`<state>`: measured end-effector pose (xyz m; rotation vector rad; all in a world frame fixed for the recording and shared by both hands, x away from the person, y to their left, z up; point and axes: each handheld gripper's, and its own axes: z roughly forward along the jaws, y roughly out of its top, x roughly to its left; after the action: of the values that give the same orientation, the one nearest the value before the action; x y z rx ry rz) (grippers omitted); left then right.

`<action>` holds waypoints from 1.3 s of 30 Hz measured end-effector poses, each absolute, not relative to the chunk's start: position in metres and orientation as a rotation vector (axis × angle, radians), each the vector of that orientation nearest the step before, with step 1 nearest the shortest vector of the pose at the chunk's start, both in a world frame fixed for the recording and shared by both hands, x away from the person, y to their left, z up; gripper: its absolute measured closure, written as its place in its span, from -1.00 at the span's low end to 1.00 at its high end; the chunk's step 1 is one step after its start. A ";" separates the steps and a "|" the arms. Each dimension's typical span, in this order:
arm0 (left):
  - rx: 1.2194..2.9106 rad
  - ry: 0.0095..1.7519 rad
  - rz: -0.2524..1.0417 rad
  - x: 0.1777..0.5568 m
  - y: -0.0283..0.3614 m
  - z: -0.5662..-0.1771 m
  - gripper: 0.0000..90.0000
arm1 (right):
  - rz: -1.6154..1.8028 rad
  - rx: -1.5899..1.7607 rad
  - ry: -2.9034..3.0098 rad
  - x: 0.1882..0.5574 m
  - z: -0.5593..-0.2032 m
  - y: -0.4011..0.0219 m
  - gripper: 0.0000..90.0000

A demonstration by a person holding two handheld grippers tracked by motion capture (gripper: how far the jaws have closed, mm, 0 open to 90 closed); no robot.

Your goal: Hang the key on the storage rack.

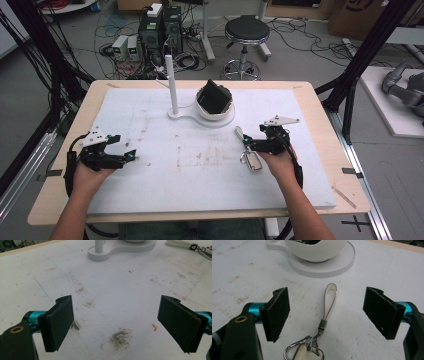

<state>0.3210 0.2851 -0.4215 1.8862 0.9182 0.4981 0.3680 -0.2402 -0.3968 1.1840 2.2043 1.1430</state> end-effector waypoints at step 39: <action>1.897 0.920 0.500 0.320 0.284 -0.422 -0.70 | 0.866 1.249 2.365 0.390 -0.442 -0.228 0.03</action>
<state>0.3199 0.2836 -0.4223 1.8971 0.9202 0.4998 0.3903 -0.2280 -0.4419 1.2488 2.3650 0.8662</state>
